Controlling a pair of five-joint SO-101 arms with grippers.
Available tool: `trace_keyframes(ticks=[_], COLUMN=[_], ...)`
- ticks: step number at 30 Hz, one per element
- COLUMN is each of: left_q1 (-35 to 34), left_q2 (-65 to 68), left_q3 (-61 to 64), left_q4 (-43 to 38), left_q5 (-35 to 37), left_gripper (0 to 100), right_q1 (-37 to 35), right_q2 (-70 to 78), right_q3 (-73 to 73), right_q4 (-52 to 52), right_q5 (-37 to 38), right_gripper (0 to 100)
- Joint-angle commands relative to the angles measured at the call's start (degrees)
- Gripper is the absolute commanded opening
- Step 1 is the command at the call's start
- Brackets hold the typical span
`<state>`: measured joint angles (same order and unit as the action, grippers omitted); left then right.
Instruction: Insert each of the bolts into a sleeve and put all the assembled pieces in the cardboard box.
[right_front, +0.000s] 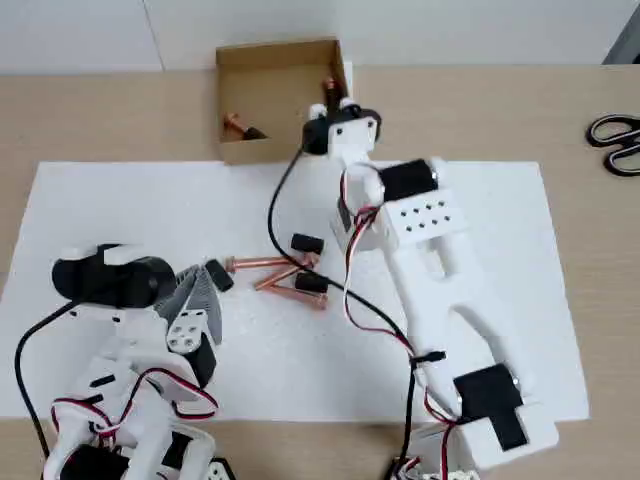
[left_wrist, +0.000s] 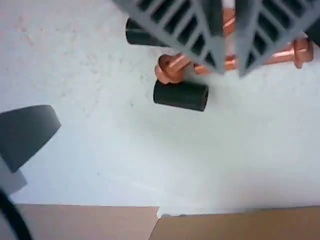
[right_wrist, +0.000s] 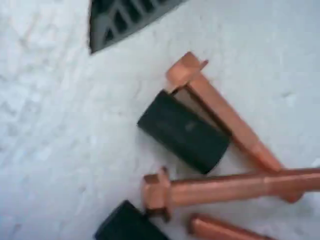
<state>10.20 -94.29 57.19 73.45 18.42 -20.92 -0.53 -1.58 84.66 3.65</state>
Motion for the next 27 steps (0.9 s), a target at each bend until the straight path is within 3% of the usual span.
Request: trace_keyframes(ticks=[1, 8, 18, 27], left_q1=[-0.26, -0.18, -0.18, -0.26], left_q2=[0.26, -0.09, -0.09, -0.18], left_q3=[-2.33, -2.33, -2.33, -0.75], left_q4=[0.09, -0.09, 0.09, 0.09], left_q5=[0.53, 0.44, 0.44, 0.44], left_gripper=[1, 1, 1, 1], right_q1=[0.22, -3.47, -3.91, -8.57], right_q2=[1.45, 13.93, 32.92, 42.68], right_q3=[-7.12, -10.81, -36.13, -43.25], right_q4=[2.86, -1.45, 4.0, 8.13], right_q5=[0.97, 12.92, 23.65, 24.44], right_gripper=[17.7, 17.7, 17.7, 17.9])
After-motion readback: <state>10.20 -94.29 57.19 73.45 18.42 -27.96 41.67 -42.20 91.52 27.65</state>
